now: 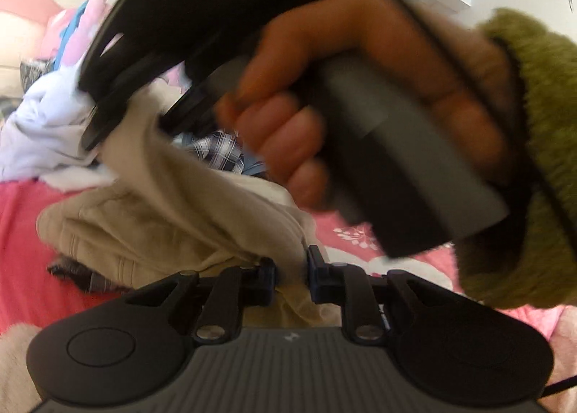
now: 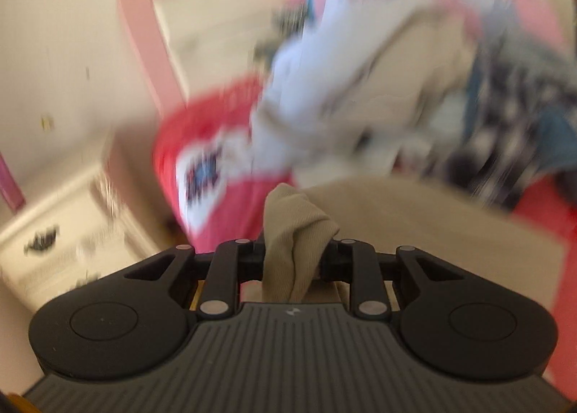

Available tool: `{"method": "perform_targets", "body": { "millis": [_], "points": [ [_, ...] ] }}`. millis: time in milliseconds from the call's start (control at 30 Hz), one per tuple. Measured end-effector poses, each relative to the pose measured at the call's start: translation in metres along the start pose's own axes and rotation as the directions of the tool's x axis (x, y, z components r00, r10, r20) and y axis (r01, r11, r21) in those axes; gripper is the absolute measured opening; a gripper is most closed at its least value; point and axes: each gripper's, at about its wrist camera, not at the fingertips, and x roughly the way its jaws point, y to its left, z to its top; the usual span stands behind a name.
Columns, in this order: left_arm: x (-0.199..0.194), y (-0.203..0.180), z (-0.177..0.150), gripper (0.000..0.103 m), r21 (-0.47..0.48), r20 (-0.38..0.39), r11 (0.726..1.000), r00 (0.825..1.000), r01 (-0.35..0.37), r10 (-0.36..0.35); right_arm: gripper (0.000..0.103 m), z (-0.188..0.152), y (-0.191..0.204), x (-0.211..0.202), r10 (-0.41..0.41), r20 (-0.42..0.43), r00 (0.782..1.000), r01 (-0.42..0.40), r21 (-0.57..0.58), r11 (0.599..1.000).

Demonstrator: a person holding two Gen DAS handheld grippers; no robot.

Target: Fold clothes

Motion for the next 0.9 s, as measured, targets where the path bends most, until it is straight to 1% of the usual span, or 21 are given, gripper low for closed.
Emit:
{"method": "perform_targets", "body": {
  "millis": [100, 167, 233, 267, 300, 333, 367, 433, 467, 533, 567, 600, 633, 700, 733, 767, 833, 900],
  "points": [
    [-0.001, 0.006, -0.001, 0.018, -0.042, -0.004, 0.999, 1.000, 0.005, -0.006, 0.023, -0.006, 0.017, 0.021, -0.038, -0.076, 0.996, 0.032, -0.077, 0.996],
    [-0.001, 0.009, -0.001, 0.019, -0.058, -0.006, 0.998, 1.000, 0.012, -0.013, 0.029, -0.009, 0.026, 0.031, -0.055, -0.116, 0.992, 0.041, -0.123, 0.992],
    [-0.002, 0.009, -0.002, 0.019, -0.059, -0.010, 0.998, 1.000, 0.019, -0.020, 0.049, -0.006, 0.028, 0.034, -0.034, -0.137, 0.990, 0.014, -0.144, 0.989],
    [-0.002, 0.009, -0.002, 0.019, -0.057, -0.012, 0.998, 1.000, 0.024, -0.024, 0.052, -0.004, 0.029, 0.034, -0.019, -0.146, 0.989, -0.003, -0.152, 0.988],
    [-0.003, 0.009, -0.001, 0.019, -0.056, -0.014, 0.998, 0.999, 0.028, -0.028, 0.053, 0.000, 0.027, 0.031, 0.002, -0.142, 0.990, -0.021, -0.138, 0.990],
    [-0.004, 0.009, -0.002, 0.020, -0.056, -0.015, 0.998, 0.999, 0.029, -0.030, 0.053, 0.005, 0.025, 0.026, 0.026, -0.132, 0.991, -0.041, -0.114, 0.993],
    [-0.005, 0.009, -0.002, 0.020, -0.057, -0.014, 0.998, 0.999, 0.031, -0.032, 0.053, 0.010, 0.020, 0.015, 0.060, -0.103, 0.993, -0.068, -0.074, 0.995],
    [-0.006, 0.009, -0.001, 0.021, -0.065, -0.014, 0.997, 0.999, 0.036, -0.037, 0.053, 0.016, 0.003, -0.023, 0.114, 0.005, 0.994, -0.114, 0.020, 0.993],
    [-0.007, 0.010, -0.001, 0.021, -0.070, -0.014, 0.997, 0.999, 0.038, -0.039, 0.053, 0.019, -0.006, -0.042, 0.134, 0.064, 0.989, -0.138, 0.065, 0.988],
    [-0.007, 0.009, 0.000, 0.023, -0.076, -0.018, 0.996, 0.999, 0.045, -0.047, 0.053, 0.017, -0.025, -0.081, 0.137, 0.168, 0.976, -0.159, 0.126, 0.979],
    [-0.007, 0.009, 0.001, 0.025, -0.076, -0.021, 0.996, 0.999, 0.048, -0.050, 0.053, 0.013, -0.034, -0.099, 0.118, 0.205, 0.972, -0.149, 0.143, 0.978],
    [-0.008, 0.009, 0.002, 0.028, -0.074, -0.024, 0.996, 0.998, 0.050, -0.052, 0.052, 0.005, -0.041, -0.115, 0.081, 0.226, 0.971, -0.116, 0.150, 0.982],
    [-0.008, 0.009, 0.004, 0.034, -0.071, -0.028, 0.996, 0.998, 0.056, -0.058, 0.052, -0.004, -0.047, -0.127, 0.042, 0.230, 0.972, -0.080, 0.159, 0.984],
    [-0.013, 0.007, 0.007, 0.042, -0.065, -0.037, 0.996, 0.997, 0.066, -0.068, 0.051, -0.024, -0.056, -0.148, -0.030, 0.226, 0.974, -0.012, 0.181, 0.983],
    [-0.014, 0.008, 0.007, 0.046, -0.063, -0.044, 0.996, 0.997, 0.065, -0.068, 0.049, -0.036, -0.061, -0.158, -0.053, 0.224, 0.973, 0.006, 0.203, 0.979],
    [-0.017, 0.008, 0.008, 0.048, -0.064, -0.051, 0.996, 0.996, 0.063, -0.066, 0.049, -0.048, -0.067, -0.166, -0.069, 0.225, 0.972, 0.014, 0.234, 0.972],
    [-0.025, 0.009, 0.010, 0.057, -0.069, -0.064, 0.996, 0.996, 0.053, -0.058, 0.048, -0.073, -0.076, -0.179, -0.089, 0.235, 0.968, 0.016, 0.296, 0.955],
    [-0.030, 0.015, 0.011, 0.058, -0.094, -0.074, 0.995, 0.996, 0.041, -0.048, 0.047, -0.099, -0.085, -0.188, -0.099, 0.246, 0.964, 0.000, 0.374, 0.927]
  ]
}}
